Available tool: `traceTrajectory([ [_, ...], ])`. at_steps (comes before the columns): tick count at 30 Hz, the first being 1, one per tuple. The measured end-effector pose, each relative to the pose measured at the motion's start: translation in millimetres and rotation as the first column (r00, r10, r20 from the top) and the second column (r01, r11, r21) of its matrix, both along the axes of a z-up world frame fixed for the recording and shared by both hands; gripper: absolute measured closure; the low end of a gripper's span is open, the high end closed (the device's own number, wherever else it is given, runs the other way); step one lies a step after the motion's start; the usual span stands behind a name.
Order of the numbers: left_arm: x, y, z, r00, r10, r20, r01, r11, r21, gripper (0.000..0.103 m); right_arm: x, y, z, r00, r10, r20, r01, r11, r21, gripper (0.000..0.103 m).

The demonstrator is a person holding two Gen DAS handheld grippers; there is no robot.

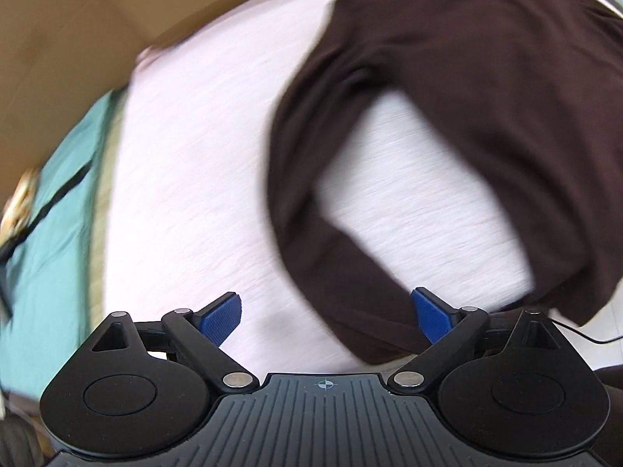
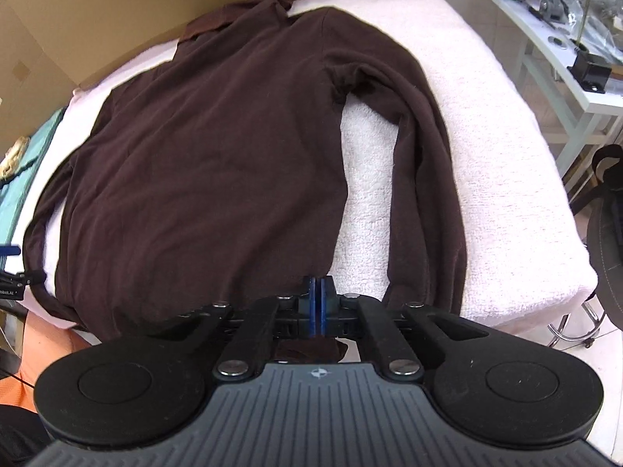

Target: Fold clothes

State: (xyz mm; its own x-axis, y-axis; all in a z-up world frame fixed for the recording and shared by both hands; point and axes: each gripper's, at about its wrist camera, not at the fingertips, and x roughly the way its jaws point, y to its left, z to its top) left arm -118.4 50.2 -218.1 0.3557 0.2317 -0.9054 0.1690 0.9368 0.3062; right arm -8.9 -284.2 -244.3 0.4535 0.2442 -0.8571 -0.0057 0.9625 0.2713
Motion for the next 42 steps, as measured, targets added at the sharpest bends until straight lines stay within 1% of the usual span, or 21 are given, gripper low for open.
traceTrajectory([
  [2, -6, 6, 5, 1.0, 0.018, 0.004, -0.018, 1.0, 0.016, 0.008, -4, -10, 8, 0.999, -0.043, 0.026, 0.043, 0.999, 0.02, 0.103],
  [3, -9, 8, 7, 1.0, 0.025, 0.008, -0.025, 0.999, 0.021, 0.01, -6, -15, 12, 0.997, -0.065, 0.038, 0.065, 0.998, 0.024, 0.103],
  [4, -12, 5, 11, 1.0, 0.019, 0.016, -0.019, 1.0, -0.011, 0.011, -8, -20, 15, 0.995, -0.088, 0.05, 0.087, 0.996, 0.023, 0.103],
  [5, -16, 1, 15, 1.0, 0.007, 0.027, -0.006, 0.998, -0.062, 0.01, -9, -26, 18, 0.993, -0.107, 0.055, 0.106, 0.994, 0.022, 0.103],
  [7, -22, -12, 24, 0.998, -0.023, 0.052, 0.031, 0.987, -0.16, 0.01, -8, -33, 19, 0.991, -0.122, 0.045, 0.121, 0.992, 0.022, 0.103],
  [8, -25, -24, 29, 0.997, -0.047, 0.065, 0.059, 0.978, -0.201, 0.01, -8, -35, 18, 0.992, -0.121, 0.039, 0.12, 0.992, 0.024, 0.103],
  [9, -26, -35, 30, 0.995, -0.068, 0.069, 0.082, 0.969, -0.234, 0.01, -8, -34, 17, 0.993, -0.114, 0.03, 0.113, 0.993, 0.03, 0.1],
  [11, -26, -55, 23, 0.992, -0.105, 0.063, 0.118, 0.955, -0.271, 0.01, -8, -31, 14, 0.995, -0.098, 0.013, 0.097, 0.993, 0.063, 0.097],
  [13, -26, -69, 13, 0.991, -0.128, 0.047, 0.135, 0.953, -0.272, 0.01, -8, -24, 12, 0.996, -0.089, 0.01, 0.087, 0.993, 0.077, 0.091],
  [15, -28, -73, 5, 0.99, -0.137, 0.037, 0.142, 0.953, -0.266, 0.01, -9, -17, 10, 0.997, -0.082, 0.007, 0.081, 0.994, 0.077, 0.076],
  [18, -33, -76, -3, 0.988, -0.149, 0.037, 0.153, 0.953, -0.26, 0.01, -11, -11, 7, 0.998, -0.069, 0.0, 0.069, 0.994, 0.08, 0.066],
  [21, -38, -76, -3, 0.988, -0.145, 0.056, 0.155, 0.951, -0.268, 0.009, -13, -8, 4, 0.998, -0.064, -0.015, 0.065, 0.994, 0.084, 0.062],
  [23, -41, -74, -3, 0.991, -0.125, 0.051, 0.134, 0.94, -0.312, 0.009, -13, -7, 1, 0.998, -0.064, -0.027, 0.066, 0.994, 0.086, 0.06],
  [28, -47, -68, -2, 0.997, -0.072, 0.024, 0.075, 0.898, -0.434, 0.01, -12, -5, -1, 0.998, -0.059, -0.033, 0.062, 0.994, 0.085, 0.057],
  [30, -48, -66, -7, 0.999, -0.046, 0.003, 0.042, 0.878, -0.477, 0.012, -11, -4, -1, 0.998, -0.059, -0.034, 0.061, 0.994, 0.085, 0.052],
  [32, -47, -66, -14, 1.0, -0.027, -0.01, 0.019, 0.869, -0.495, 0.016, -12, -4, 0, 0.998, -0.058, -0.034, 0.061, 0.995, 0.084, 0.047],
  [35, -46, -67, -15, 1.0, -0.015, -0.013, 0.006, 0.858, -0.514, 0.021, -11, -4, 0, 0.998, -0.052, -0.037, 0.054, 0.995, 0.081, 0.047],
  [37, -44, -68, -14, 1.0, -0.009, -0.013, 0.0, 0.851, -0.526, 0.022, -11, -4, 0, 0.998, -0.053, -0.039, 0.056, 0.995, 0.078, 0.047],
  [40, -41, -71, -9, 0.999, -0.032, 0.0, 0.027, 0.858, -0.513, 0.022, -10, -7, -1, 0.997, -0.066, -0.041, 0.069, 0.995, 0.078, 0.047],
  [42, -39, -71, -7, 0.999, -0.036, -0.003, 0.029, 0.861, -0.508, 0.021, -8, -9, -3, 0.996, -0.075, -0.046, 0.079, 0.993, 0.083, 0.047],
])
